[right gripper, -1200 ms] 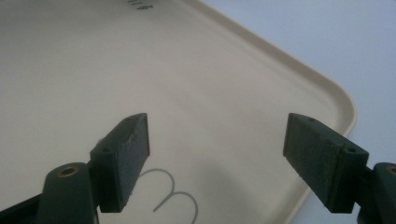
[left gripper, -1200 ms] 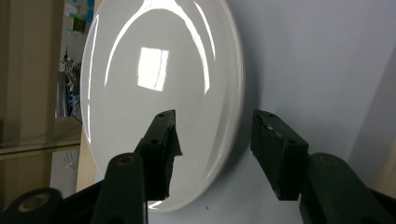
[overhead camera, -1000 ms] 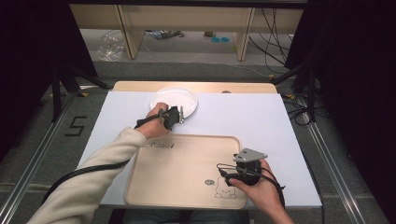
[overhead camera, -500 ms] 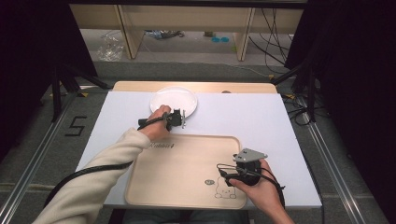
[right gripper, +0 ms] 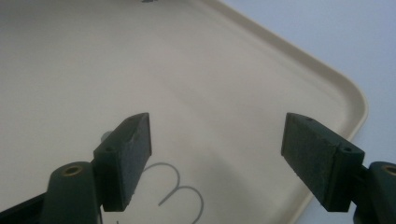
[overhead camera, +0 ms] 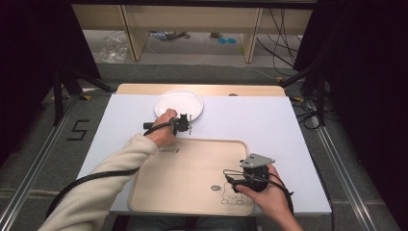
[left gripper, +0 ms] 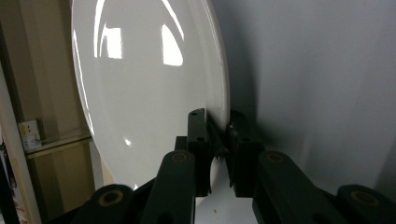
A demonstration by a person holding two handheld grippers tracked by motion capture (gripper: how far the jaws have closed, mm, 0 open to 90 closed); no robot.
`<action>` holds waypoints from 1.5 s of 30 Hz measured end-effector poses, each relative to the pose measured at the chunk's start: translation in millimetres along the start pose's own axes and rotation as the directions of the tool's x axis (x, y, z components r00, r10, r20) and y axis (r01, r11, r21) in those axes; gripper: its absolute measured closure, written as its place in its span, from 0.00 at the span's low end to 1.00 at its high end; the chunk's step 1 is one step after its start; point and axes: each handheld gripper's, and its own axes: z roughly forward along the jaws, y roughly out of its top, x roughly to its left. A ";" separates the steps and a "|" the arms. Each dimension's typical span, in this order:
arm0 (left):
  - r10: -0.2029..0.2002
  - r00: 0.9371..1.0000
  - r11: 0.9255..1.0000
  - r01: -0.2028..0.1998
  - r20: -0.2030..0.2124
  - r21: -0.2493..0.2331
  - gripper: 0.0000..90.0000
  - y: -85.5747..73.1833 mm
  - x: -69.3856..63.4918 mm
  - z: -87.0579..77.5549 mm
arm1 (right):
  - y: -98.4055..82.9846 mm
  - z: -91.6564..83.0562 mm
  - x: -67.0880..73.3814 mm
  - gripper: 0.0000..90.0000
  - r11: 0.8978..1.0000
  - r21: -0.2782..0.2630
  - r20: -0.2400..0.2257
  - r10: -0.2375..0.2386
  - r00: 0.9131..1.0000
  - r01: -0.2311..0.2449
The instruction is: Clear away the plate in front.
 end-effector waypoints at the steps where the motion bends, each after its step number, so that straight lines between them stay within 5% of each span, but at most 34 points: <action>1: -0.003 1.000 1.000 0.003 -0.005 -0.004 0.91 -0.3 0.8 -1.1 | -0.1 0.1 -0.1 0.28 1.000 0.000 -0.001 0.001 1.000 -0.001; 7: -0.036 0.996 0.999 0.036 -0.077 -0.014 0.97 -1.9 11.3 -15.2 | -0.1 0.4 0.2 0.29 1.000 0.004 -0.005 0.005 1.000 -0.005; 11: -0.079 0.995 0.997 0.078 -0.066 -0.025 0.97 -5.3 19.5 -19.8 | 0.0 0.4 0.1 0.29 1.000 0.003 -0.004 0.004 1.000 -0.004; 16: -0.069 0.994 0.998 0.068 -0.084 -0.019 0.97 -4.4 17.6 -20.1 | -0.1 1.0 -0.9 0.29 1.000 -0.004 -0.006 -0.005 1.000 0.005; 22: -0.106 0.991 0.994 0.103 -0.085 -0.038 0.97 -3.5 20.6 -23.7 | -0.5 0.8 -0.2 0.29 1.000 0.004 -0.012 0.012 1.000 -0.012; 45: -0.079 0.989 0.995 0.071 -0.127 -0.063 0.97 -8.6 20.4 -39.4 | 0.6 -0.7 0.3 0.28 1.000 -0.004 -0.010 0.031 0.999 -0.031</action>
